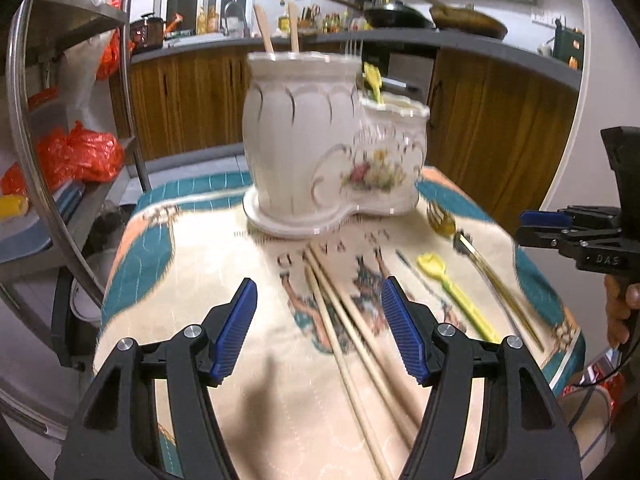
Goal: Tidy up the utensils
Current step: 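Move both open tools back over the remaining utensils, then grasp a chopstick with left tool while right tool grasps the gold fork and lifts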
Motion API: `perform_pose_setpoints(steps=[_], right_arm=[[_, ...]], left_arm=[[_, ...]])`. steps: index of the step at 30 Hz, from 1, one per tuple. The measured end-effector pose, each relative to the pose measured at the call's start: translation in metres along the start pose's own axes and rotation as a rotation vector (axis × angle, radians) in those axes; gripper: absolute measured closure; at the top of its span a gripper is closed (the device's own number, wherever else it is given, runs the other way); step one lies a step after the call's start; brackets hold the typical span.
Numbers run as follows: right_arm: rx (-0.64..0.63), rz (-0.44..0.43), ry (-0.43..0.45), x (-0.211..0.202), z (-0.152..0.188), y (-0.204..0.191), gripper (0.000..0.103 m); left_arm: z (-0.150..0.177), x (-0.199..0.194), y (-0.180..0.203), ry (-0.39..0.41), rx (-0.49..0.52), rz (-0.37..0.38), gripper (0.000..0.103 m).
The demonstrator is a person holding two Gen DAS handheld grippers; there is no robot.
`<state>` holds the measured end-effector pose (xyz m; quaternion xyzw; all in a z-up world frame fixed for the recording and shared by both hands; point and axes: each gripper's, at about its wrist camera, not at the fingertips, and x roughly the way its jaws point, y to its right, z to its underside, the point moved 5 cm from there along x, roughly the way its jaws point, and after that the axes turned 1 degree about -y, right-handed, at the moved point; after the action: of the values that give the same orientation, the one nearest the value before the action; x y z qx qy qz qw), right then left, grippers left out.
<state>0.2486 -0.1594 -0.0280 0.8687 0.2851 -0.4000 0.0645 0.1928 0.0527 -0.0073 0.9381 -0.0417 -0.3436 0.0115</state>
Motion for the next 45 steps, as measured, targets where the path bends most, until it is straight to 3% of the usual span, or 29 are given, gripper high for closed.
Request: perform_pose_setpoints(steps=[5, 10, 21, 28, 33, 39, 45], right_arm=[[0.021, -0.015, -0.065, 0.007, 0.014, 0.002, 0.065], [0.081, -0.097, -0.083, 0.011, 0.016, 0.000, 0.065], [0.069, -0.124, -0.138, 0.029, 0.021, -0.014, 0.093], [0.050, -0.106, -0.154, 0.024, 0.021, -0.013, 0.094], [0.023, -0.044, -0.205, 0.026, 0.025, -0.003, 0.094], [0.114, -0.148, -0.175, 0.021, 0.009, -0.001, 0.094], [0.070, -0.098, -0.241, 0.039, 0.009, -0.011, 0.094]], left_arm=[[0.011, 0.011, 0.004, -0.066, 0.019, -0.009, 0.039], [0.014, 0.010, 0.005, -0.070, 0.015, -0.004, 0.040], [0.026, 0.015, 0.004, -0.147, 0.087, -0.015, 0.066], [0.022, 0.017, -0.004, -0.187, 0.078, -0.048, 0.079], [0.021, 0.017, -0.008, -0.217, 0.094, -0.076, 0.080], [0.022, 0.016, -0.008, -0.224, 0.101, -0.074, 0.080], [0.023, 0.015, -0.008, -0.217, 0.107, -0.066, 0.080]])
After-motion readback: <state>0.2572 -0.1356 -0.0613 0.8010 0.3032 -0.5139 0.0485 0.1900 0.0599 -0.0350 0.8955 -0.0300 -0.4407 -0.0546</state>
